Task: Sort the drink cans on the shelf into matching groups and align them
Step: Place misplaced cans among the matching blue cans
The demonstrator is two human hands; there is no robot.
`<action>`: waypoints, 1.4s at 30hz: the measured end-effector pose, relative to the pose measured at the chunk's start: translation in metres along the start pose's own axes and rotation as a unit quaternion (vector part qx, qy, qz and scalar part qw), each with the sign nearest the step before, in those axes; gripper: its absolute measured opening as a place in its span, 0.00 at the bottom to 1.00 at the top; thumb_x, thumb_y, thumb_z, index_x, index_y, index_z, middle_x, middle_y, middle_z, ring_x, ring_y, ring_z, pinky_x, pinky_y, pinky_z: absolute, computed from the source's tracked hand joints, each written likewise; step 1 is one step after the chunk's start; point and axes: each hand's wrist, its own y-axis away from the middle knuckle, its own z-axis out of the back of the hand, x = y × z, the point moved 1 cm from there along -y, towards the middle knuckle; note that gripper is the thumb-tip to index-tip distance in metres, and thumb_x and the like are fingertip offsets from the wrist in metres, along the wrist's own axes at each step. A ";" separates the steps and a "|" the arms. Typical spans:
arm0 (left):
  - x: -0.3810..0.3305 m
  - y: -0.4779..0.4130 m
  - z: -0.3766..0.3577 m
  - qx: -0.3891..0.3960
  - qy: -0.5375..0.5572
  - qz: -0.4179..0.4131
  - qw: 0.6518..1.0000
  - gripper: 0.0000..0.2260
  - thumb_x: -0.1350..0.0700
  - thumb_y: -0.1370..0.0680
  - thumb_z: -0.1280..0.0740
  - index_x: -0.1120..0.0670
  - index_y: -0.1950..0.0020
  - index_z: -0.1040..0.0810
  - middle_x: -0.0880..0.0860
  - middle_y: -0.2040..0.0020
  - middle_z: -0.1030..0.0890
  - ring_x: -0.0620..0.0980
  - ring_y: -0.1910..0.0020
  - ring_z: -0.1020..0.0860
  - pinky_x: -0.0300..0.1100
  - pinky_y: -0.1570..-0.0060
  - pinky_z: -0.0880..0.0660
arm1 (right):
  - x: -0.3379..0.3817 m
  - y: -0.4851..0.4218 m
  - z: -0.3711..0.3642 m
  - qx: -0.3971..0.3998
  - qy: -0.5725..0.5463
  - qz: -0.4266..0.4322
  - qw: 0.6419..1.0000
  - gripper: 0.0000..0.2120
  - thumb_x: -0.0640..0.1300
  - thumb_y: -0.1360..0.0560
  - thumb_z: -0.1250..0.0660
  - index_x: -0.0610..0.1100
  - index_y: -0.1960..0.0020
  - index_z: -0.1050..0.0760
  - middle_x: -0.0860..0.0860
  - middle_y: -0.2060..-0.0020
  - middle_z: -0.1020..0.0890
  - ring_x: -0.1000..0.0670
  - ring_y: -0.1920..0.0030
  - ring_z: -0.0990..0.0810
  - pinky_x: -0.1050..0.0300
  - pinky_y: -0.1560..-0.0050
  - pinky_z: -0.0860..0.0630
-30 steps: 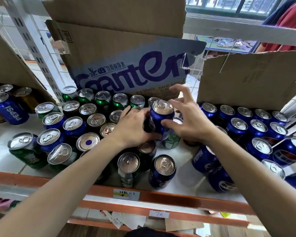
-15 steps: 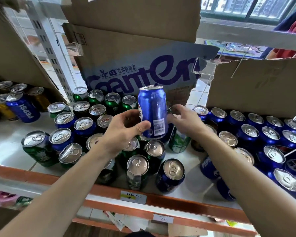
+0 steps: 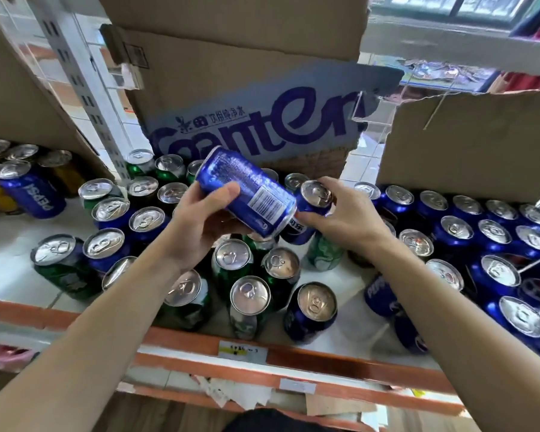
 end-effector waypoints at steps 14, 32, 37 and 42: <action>0.021 -0.045 -0.118 0.037 -0.199 -0.029 0.979 0.26 0.38 0.35 0.29 0.54 0.45 0.22 0.50 0.59 0.18 0.48 0.61 0.19 0.48 0.66 0.20 | -0.078 0.063 0.120 -0.104 -0.126 -0.001 0.987 0.34 0.58 0.35 0.22 0.46 0.34 0.24 0.56 0.47 0.16 0.59 0.47 0.18 0.56 0.41 0.21; 0.080 -0.051 -0.324 0.181 -0.269 -0.080 0.942 0.13 0.46 0.27 0.29 0.46 0.45 0.23 0.45 0.53 0.17 0.48 0.53 0.16 0.45 0.64 0.19 | -0.245 0.160 0.225 -0.169 -0.067 -0.079 0.980 0.34 0.53 0.36 0.20 0.45 0.33 0.25 0.54 0.45 0.17 0.61 0.46 0.19 0.59 0.40 0.23; 0.095 -0.047 -0.349 0.187 -0.325 -0.122 0.919 0.16 0.45 0.28 0.28 0.47 0.42 0.24 0.42 0.51 0.18 0.38 0.52 0.19 0.33 0.55 0.24 | -0.274 0.160 0.226 -0.137 -0.055 -0.069 0.987 0.38 0.55 0.37 0.20 0.45 0.32 0.26 0.54 0.43 0.19 0.57 0.44 0.20 0.59 0.38 0.24; 0.107 -0.041 -0.356 0.166 -0.348 -0.121 0.915 0.16 0.45 0.28 0.28 0.47 0.43 0.23 0.42 0.51 0.18 0.38 0.50 0.20 0.33 0.53 0.25 | -0.290 0.157 0.214 -0.090 -0.043 -0.039 0.994 0.36 0.51 0.38 0.18 0.43 0.34 0.24 0.50 0.44 0.17 0.55 0.47 0.19 0.55 0.40 0.23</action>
